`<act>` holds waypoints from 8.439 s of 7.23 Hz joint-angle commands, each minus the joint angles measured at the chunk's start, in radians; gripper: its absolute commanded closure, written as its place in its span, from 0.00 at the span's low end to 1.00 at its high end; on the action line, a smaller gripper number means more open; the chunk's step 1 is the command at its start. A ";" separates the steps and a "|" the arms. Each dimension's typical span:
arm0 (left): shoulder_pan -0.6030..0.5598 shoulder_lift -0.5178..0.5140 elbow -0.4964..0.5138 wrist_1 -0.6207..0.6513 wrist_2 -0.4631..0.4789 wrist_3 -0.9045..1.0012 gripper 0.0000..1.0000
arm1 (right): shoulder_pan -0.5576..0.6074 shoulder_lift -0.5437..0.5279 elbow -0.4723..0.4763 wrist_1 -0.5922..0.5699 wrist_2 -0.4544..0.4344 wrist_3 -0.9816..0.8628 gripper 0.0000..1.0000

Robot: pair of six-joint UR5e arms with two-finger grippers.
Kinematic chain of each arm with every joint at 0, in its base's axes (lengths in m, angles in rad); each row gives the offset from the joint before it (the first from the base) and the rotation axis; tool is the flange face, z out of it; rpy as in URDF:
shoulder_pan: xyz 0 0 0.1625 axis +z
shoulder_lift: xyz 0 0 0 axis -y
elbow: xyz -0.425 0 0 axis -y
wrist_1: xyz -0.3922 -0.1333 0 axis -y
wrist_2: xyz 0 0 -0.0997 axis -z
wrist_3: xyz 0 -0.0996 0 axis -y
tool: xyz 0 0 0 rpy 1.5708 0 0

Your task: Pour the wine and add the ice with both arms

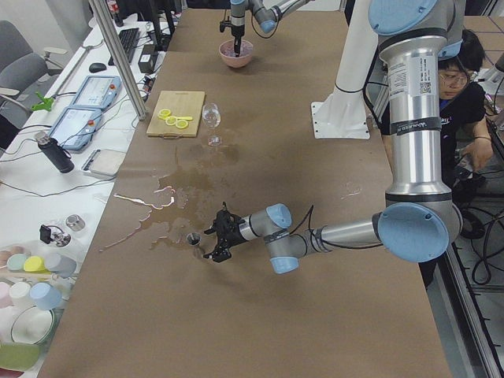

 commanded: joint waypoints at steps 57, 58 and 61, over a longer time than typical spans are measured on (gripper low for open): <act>0.120 -0.492 -0.408 0.764 0.143 0.307 0.82 | 0.242 0.214 0.226 -0.477 0.066 -0.128 1.00; 0.149 -0.492 -0.411 0.762 0.198 0.324 0.83 | 0.239 0.217 0.224 -0.477 0.066 -0.127 1.00; 0.182 -0.466 -0.432 0.765 0.287 0.371 0.84 | 0.239 0.217 0.220 -0.479 0.066 -0.128 1.00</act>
